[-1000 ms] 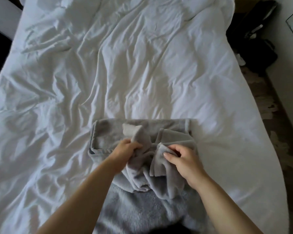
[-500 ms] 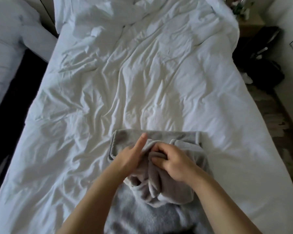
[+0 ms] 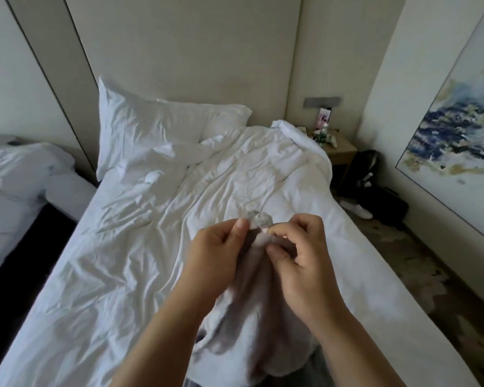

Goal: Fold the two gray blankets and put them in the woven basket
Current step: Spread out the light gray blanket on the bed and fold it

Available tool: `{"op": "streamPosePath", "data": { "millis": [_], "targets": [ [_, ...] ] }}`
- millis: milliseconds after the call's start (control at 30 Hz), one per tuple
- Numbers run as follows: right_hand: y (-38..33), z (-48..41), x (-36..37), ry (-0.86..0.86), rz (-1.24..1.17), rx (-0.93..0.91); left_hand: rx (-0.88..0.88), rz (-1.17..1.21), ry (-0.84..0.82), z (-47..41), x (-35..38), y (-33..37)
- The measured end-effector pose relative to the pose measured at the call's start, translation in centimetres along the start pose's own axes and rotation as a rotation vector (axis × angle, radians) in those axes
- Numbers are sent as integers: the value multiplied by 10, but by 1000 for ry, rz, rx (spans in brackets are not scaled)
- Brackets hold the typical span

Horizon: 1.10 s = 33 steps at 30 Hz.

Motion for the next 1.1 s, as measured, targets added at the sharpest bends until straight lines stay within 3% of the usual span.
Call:
{"op": "streamPosePath", "data": {
  "millis": [100, 233, 267, 367, 500, 600, 700, 833, 967, 1033, 1100],
  "targets": [
    [-7, -7, -16, -22, -72, 50, -11, -49, 151, 1, 3, 5],
    [-13, 0, -19, -210, -706, 305, -235, 260, 78, 10, 8, 3],
    [-15, 2, -16, -261, -772, 343, -281, 354, 31, 13, 10, 3],
    [-18, 8, -8, -290, -622, 407, -337, 547, -118, 22, 21, 7],
    [-16, 12, -7, -111, -470, 495, -240, 380, -158, 28, 26, 4],
    [-21, 14, -8, -151, -483, 479, -175, 342, -179, 32, 20, 8],
    [-29, 17, -8, -264, -471, 372, -104, 294, -111, 34, 14, 13],
    [-31, 16, -9, -260, -129, 286, -8, 150, -16, 35, 7, 18],
    [-31, 12, -14, -223, 69, 230, 91, -127, 229, 30, -2, 26],
    [-34, 12, -17, -171, 9, 225, 75, -50, 210, 28, -4, 27],
    [-41, 12, -14, -158, -246, 278, 22, 108, 88, 29, -1, 27]
  ]
}}
Point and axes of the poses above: each hand's wrist, its own z-axis away from the middle knuckle, its own x-axis out of the palm, y = z × x, the point moved 2 cm from there along -z, towards the middle knuckle, and after that the axes turned 6 degrees about -x, right-handed, at the moved point
